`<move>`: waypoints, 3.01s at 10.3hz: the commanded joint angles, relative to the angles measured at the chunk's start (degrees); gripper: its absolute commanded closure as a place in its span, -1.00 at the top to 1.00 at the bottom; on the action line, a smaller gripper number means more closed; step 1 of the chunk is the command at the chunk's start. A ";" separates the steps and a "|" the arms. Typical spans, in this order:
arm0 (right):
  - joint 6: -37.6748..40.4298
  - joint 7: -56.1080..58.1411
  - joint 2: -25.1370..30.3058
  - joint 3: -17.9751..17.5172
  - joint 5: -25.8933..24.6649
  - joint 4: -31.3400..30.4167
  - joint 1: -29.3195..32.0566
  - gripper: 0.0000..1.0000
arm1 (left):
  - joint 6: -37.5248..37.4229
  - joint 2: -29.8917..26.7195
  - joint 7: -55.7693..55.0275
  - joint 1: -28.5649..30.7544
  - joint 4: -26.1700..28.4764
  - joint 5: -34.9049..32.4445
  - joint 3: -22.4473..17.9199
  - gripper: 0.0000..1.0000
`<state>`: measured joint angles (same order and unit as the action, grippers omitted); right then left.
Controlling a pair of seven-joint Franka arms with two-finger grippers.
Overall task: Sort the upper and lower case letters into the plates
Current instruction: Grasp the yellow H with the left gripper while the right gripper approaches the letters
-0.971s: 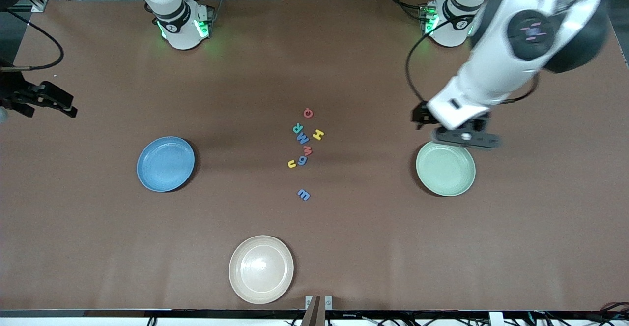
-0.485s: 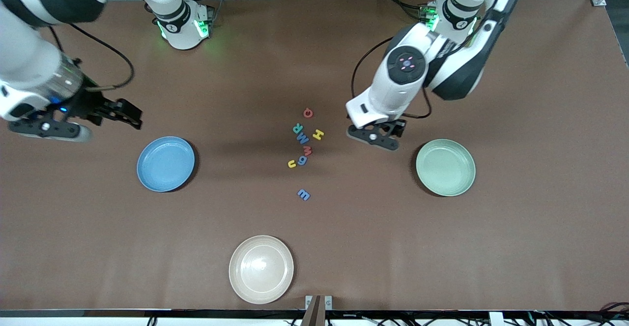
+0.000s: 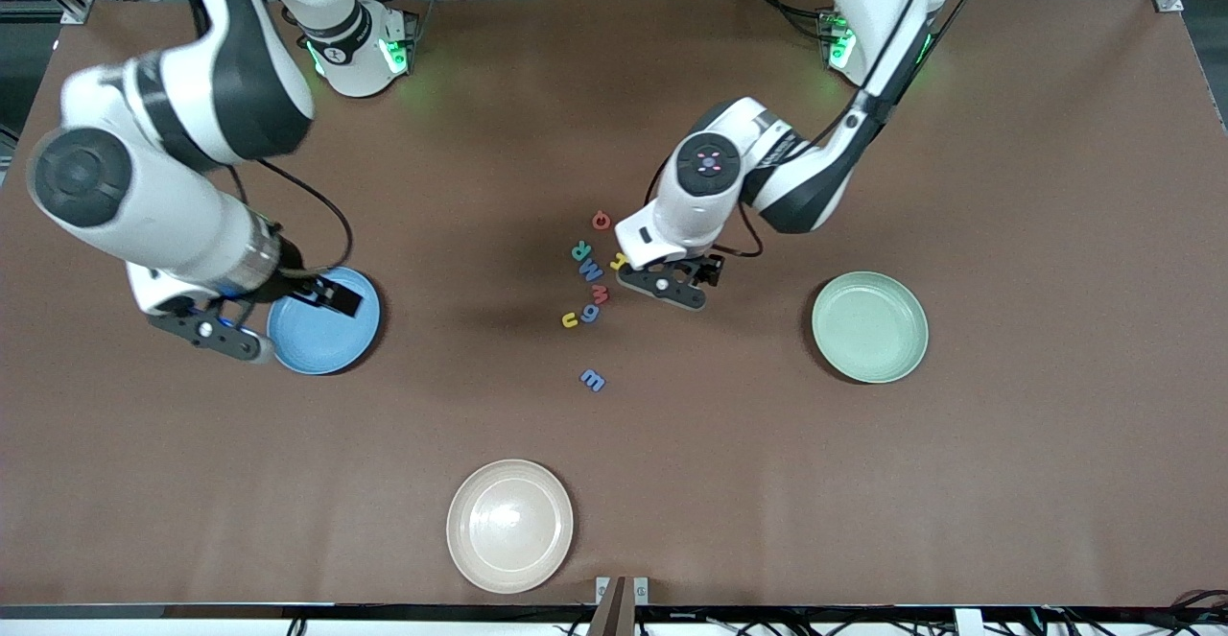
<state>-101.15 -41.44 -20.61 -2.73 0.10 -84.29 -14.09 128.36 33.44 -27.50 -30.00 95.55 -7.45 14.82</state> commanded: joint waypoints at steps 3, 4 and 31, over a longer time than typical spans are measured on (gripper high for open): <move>-3.60 -13.91 -6.27 0.36 -0.19 2.91 -3.23 1.00 | 0.04 7.60 -7.31 -4.97 -5.91 -4.40 -1.02 0.95; -3.87 -15.15 -6.89 0.36 -0.10 2.82 -3.32 1.00 | 0.22 8.48 -7.39 -5.93 -5.91 -4.58 -1.11 0.89; -9.15 -36.34 -11.82 0.36 4.03 2.82 -10.08 1.00 | 9.63 8.24 -13.45 -6.75 -0.19 -8.19 -1.46 -1.00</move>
<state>-110.25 -77.70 -32.48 -2.06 3.39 -81.65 -24.76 137.33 43.58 -38.34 -37.68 94.85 -13.62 13.89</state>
